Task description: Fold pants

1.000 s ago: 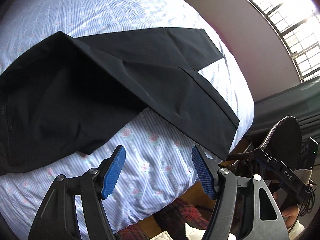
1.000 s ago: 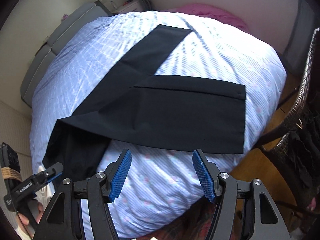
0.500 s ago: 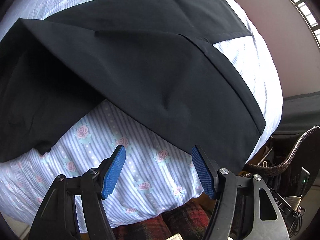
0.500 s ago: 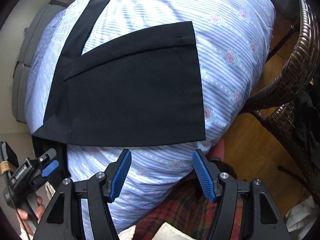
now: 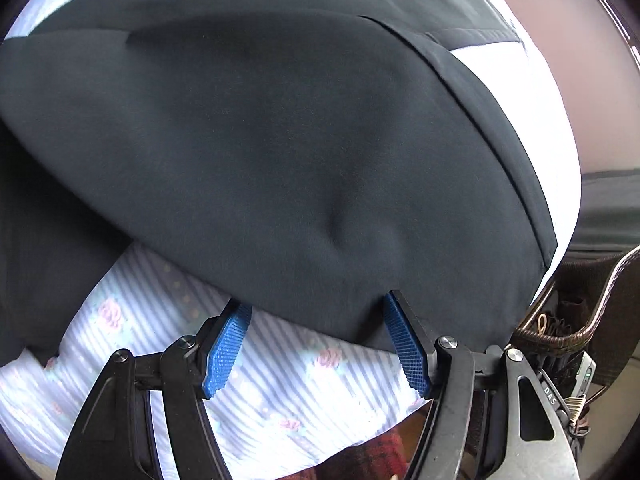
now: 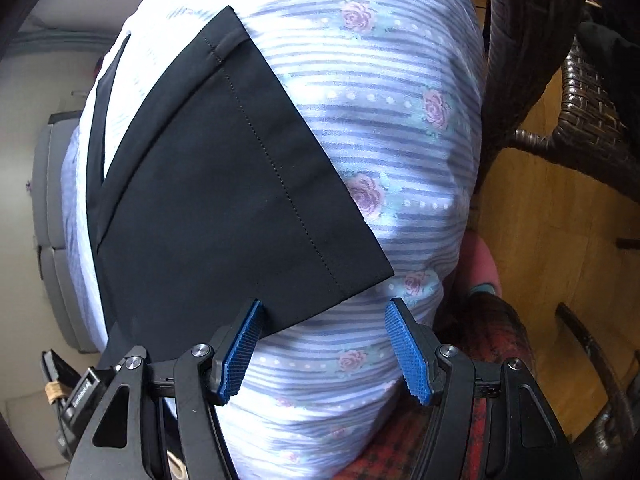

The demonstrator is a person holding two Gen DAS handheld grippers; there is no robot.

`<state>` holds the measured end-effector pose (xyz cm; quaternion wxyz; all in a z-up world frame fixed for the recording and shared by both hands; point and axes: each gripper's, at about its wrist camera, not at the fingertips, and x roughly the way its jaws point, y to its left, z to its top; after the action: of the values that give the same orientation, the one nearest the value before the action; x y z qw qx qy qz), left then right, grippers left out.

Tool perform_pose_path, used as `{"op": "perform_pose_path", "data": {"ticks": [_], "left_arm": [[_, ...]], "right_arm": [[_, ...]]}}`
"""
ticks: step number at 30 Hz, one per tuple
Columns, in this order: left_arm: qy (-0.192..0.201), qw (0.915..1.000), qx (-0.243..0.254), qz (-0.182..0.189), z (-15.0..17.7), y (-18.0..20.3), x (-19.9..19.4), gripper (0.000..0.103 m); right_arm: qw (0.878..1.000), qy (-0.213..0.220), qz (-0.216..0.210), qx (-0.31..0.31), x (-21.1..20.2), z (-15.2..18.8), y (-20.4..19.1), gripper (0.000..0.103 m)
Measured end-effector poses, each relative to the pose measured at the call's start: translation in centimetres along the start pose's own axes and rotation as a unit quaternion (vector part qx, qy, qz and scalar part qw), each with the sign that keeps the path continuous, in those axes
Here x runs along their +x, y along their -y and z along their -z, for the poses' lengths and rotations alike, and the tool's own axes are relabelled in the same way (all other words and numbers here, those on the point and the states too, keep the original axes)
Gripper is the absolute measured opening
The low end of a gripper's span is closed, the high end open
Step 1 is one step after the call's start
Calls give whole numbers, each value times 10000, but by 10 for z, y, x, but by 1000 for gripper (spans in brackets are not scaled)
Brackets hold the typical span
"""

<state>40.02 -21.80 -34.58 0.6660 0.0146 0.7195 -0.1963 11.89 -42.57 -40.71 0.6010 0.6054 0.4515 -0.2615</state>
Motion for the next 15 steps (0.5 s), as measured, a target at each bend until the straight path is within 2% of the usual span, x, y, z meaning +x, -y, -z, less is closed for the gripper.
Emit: {"op": "perform_pose_path", "data": {"ticks": [2,3,5,7,9,12,15], "left_arm": [[-30,9998,-136,163,-6,-5,2,66],[-39,9994,-216,255,-9,-8,2,61],[-65,9987,-277,424,-13,-11,1,46],[-114,9981,-209,566,-15,-10,-3,21],[-84,9973,-124,718,-16,-7,-14,16],[108,9961,118,862,-15,3,-42,16],[343,9935,251,1059,-19,12,-72,15]], "right_arm": [[9999,112,-69,-11,6,-1,-3,65],[9999,120,-40,-30,9,-1,-5,62],[9998,166,71,-62,11,-2,-11,56],[9993,261,226,-135,7,1,-19,42],[9985,257,416,-230,-2,0,-27,10],[9976,356,531,-279,-26,1,-38,9],[9946,775,394,-560,-68,-2,-65,8]]}}
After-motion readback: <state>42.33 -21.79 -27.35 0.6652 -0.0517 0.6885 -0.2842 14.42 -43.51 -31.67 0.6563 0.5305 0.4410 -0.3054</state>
